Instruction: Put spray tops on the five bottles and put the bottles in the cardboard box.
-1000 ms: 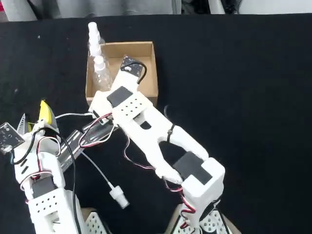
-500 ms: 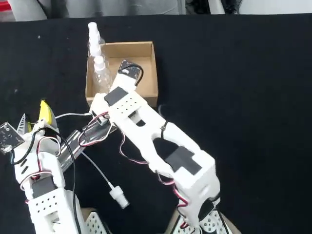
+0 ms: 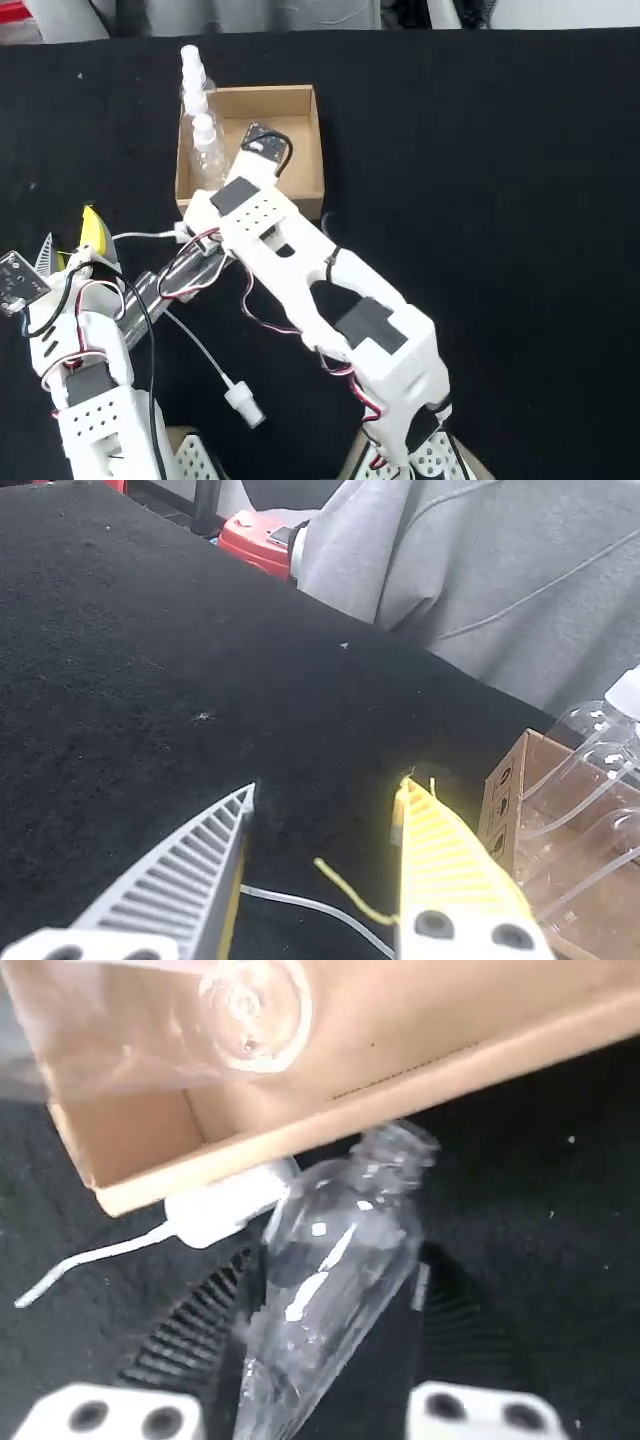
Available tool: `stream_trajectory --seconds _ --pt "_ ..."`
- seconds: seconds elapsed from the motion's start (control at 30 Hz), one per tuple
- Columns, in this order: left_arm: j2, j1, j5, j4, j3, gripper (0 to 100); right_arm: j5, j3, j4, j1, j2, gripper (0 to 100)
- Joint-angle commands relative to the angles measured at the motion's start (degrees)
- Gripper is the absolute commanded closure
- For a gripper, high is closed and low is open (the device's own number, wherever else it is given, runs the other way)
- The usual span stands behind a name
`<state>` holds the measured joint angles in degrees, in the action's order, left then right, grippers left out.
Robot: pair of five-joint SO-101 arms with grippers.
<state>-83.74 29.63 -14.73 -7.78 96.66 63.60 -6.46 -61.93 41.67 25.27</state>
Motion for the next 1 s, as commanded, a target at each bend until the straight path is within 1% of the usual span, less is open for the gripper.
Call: stream_trajectory --seconds 0.0,0.13,0.37,0.73,0.97 --pt "-0.88 0.13 0.62 0.35 0.66 79 -1.93 -0.66 -1.14 -3.34 -0.4 84.2" --pt "-0.88 0.13 0.62 0.35 0.66 79 -3.52 1.36 -2.11 -4.57 -0.4 81.7" --pt "-0.88 0.13 0.62 0.35 0.66 79 -5.45 1.45 -4.31 -4.22 -0.48 79.2" --pt "-0.88 0.13 0.62 0.35 0.66 79 -6.51 3.82 -5.1 -3.96 -0.4 79.6" --pt "-0.88 0.13 0.62 0.35 0.66 79 -11.16 6.99 -5.89 -4.04 -0.84 79.7"
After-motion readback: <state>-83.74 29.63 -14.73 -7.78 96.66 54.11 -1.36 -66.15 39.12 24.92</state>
